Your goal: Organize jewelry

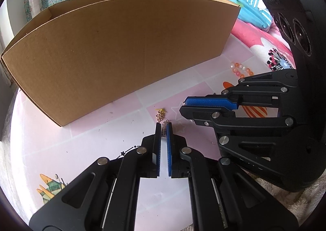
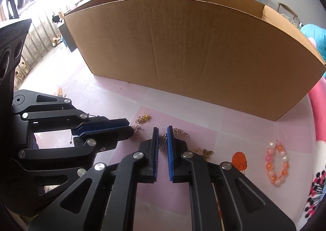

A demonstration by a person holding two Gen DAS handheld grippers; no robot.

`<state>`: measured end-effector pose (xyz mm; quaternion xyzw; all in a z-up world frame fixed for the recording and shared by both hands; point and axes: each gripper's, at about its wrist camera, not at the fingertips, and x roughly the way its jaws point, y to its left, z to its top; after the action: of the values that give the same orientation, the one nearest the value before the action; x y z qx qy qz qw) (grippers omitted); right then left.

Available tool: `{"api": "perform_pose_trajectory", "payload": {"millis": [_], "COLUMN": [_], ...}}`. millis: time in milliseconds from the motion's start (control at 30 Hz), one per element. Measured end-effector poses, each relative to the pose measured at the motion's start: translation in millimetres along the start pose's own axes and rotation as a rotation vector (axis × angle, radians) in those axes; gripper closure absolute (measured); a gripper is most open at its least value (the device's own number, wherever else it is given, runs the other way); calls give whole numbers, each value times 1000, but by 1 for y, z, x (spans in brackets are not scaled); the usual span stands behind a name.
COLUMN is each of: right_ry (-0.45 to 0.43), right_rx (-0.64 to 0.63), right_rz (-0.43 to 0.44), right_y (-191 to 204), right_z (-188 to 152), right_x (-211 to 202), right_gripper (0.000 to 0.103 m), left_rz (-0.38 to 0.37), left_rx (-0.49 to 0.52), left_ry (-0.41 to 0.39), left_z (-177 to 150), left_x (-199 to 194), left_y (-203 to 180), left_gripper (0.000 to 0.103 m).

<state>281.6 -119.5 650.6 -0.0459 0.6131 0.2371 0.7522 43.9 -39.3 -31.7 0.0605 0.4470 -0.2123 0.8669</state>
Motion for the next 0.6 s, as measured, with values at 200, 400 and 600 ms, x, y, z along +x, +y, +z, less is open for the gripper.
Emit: {"api": "perform_pose_trajectory", "payload": {"millis": [200,400,600], "right_ry": [-12,-28,-53], "right_rx": [33,60,86], "right_rz": [18,33,40], "right_y": [-4,-10,-17], "right_z": [0,1,2], "right_x": [-2,-7,-17], "right_gripper": [100,100,100], "left_rz": [-2,-7,-6], "left_rx": [2,3,10], "left_ry": [-8,-18,-28], "left_z": [1,0,-3], "left_x": [0,0,-7], "left_y": [-1,-1,2], "left_gripper": [99,99,99]}}
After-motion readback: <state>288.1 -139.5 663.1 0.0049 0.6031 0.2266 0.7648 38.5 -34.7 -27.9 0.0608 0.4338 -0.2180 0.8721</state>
